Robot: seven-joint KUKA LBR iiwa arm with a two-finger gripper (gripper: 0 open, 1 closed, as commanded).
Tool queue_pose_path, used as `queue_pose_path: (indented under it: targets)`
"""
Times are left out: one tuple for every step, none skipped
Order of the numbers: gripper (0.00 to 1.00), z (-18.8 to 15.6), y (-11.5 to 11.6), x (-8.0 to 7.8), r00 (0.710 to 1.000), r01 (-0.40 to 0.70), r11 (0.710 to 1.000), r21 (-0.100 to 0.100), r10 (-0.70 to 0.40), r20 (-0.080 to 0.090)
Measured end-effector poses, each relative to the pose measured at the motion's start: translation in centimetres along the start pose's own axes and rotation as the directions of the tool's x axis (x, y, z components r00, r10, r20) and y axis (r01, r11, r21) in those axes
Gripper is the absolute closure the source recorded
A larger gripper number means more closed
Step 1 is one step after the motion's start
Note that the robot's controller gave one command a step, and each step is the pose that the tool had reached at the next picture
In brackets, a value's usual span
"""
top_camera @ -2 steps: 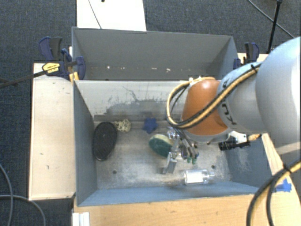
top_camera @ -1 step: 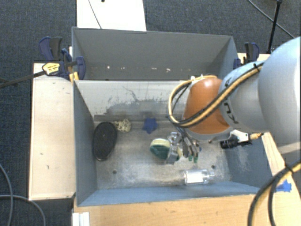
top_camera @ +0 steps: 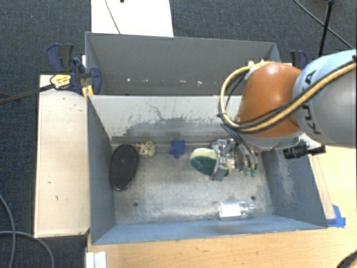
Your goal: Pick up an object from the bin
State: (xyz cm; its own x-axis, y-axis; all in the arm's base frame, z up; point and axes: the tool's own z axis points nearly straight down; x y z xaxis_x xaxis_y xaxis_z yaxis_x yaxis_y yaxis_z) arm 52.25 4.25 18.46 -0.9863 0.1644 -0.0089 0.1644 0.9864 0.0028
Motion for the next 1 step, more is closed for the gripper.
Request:
queue_pose_path:
  targets:
    - [1.00, -21.92, -3.16, 1.13, 1.000, 0.012, 1.000, 0.000, -0.012, 0.004]
